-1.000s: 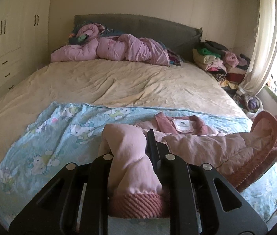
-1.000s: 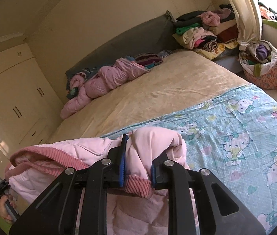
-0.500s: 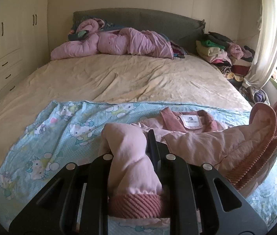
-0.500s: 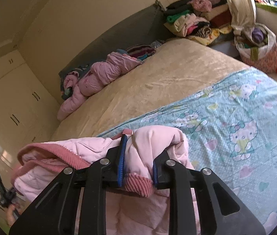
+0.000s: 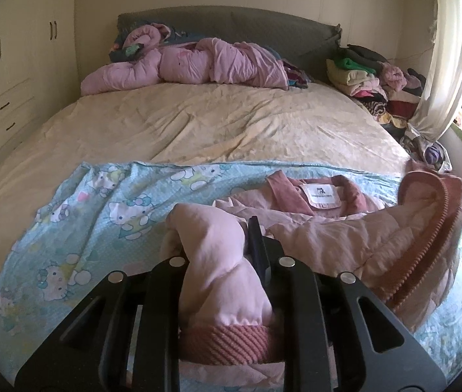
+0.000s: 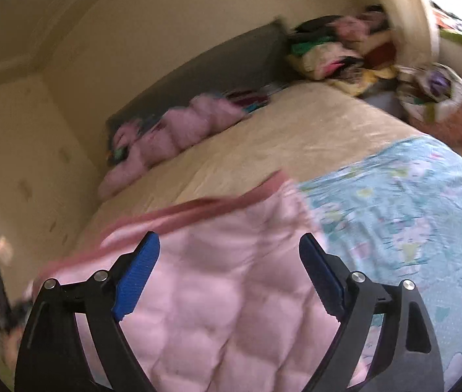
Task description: Fold large clothes
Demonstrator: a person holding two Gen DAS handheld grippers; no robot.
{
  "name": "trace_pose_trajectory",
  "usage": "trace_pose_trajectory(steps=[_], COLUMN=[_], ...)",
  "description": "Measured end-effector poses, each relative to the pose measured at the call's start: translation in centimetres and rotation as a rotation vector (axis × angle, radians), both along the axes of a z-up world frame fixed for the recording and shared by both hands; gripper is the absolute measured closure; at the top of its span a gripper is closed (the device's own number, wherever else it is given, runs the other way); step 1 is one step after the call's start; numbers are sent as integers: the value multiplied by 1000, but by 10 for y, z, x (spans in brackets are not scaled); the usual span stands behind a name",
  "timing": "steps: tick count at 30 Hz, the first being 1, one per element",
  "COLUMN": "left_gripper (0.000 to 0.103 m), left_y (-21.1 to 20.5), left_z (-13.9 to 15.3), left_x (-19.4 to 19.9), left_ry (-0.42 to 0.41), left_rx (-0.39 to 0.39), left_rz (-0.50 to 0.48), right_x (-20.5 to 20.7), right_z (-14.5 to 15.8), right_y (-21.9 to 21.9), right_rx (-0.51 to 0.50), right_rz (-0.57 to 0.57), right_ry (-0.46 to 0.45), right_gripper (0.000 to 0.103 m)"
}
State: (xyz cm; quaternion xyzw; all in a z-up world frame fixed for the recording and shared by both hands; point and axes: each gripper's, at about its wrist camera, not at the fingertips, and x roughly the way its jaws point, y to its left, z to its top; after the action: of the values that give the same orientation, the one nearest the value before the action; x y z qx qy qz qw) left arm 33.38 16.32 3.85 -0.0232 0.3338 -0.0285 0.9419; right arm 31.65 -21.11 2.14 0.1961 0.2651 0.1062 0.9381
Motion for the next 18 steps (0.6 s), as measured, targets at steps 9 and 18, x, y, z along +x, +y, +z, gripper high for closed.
trace_pose_trajectory(steps=[9,18], left_gripper=[36,9], left_y=[0,14], left_z=[-9,5], left_x=[2,-30], left_ry=[-18,-195], left_rx=[-72,-18], left_rz=[-35,30], right_x=[26,29], right_z=[-77,-75], right_y=[72,33], right_rx=[-99,-187], right_rz=[143,-22], right_ry=[227,178], right_gripper=[14,14])
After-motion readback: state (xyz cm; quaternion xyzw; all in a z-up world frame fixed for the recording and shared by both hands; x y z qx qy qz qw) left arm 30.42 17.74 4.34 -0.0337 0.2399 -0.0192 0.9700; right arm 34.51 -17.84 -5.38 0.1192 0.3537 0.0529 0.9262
